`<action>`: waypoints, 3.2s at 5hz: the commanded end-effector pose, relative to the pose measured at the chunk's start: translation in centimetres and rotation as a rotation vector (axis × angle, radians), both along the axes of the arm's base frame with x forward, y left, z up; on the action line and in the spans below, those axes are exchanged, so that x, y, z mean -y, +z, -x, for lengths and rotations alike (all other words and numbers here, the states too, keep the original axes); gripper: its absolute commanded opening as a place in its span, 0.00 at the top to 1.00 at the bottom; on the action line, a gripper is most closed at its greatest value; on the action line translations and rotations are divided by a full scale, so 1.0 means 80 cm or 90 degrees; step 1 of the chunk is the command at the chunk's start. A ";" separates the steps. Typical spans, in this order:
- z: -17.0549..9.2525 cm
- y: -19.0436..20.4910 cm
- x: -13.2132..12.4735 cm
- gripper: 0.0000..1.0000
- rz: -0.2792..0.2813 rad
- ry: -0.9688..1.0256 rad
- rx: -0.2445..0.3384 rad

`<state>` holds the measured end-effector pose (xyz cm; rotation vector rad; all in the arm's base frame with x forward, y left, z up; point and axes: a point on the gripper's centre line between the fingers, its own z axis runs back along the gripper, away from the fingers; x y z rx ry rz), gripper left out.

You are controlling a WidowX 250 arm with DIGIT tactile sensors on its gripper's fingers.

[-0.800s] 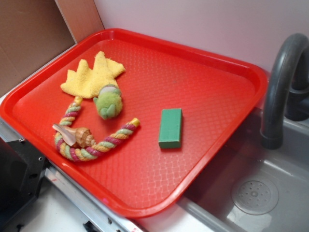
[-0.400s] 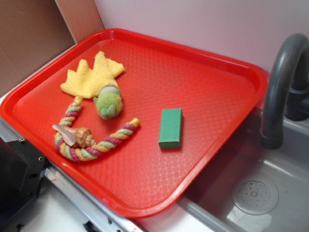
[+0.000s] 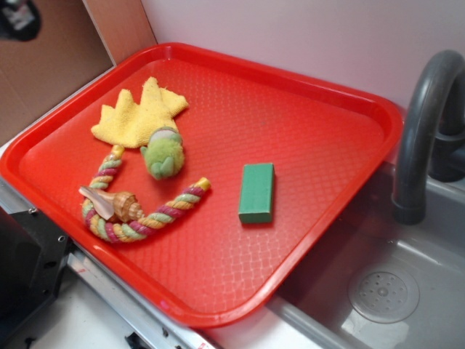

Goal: Grab the green block.

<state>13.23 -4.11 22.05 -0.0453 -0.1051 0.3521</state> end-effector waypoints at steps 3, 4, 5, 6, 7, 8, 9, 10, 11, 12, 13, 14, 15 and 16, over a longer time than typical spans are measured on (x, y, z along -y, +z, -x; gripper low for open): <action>-0.108 -0.104 0.089 0.00 0.033 0.181 0.066; -0.123 -0.127 0.101 0.00 0.039 0.192 0.030; -0.136 -0.153 0.111 0.00 0.035 0.194 0.007; -0.143 -0.172 0.116 0.00 0.046 0.188 -0.014; -0.151 -0.197 0.123 0.00 0.050 0.169 -0.030; -0.152 -0.219 0.123 0.00 0.051 0.170 -0.044; -0.154 -0.235 0.128 0.00 0.053 0.158 -0.048; -0.154 -0.252 0.132 0.00 0.024 0.151 -0.073; -0.150 -0.251 0.130 1.00 0.019 0.162 -0.064; -0.145 -0.246 0.128 1.00 -0.028 0.175 -0.055; -0.142 -0.223 0.116 1.00 -0.028 0.154 -0.033; -0.150 -0.162 0.087 1.00 0.030 0.000 -0.055; -0.145 -0.104 0.061 1.00 0.073 -0.092 -0.074; -0.124 -0.044 0.039 1.00 0.058 -0.152 -0.035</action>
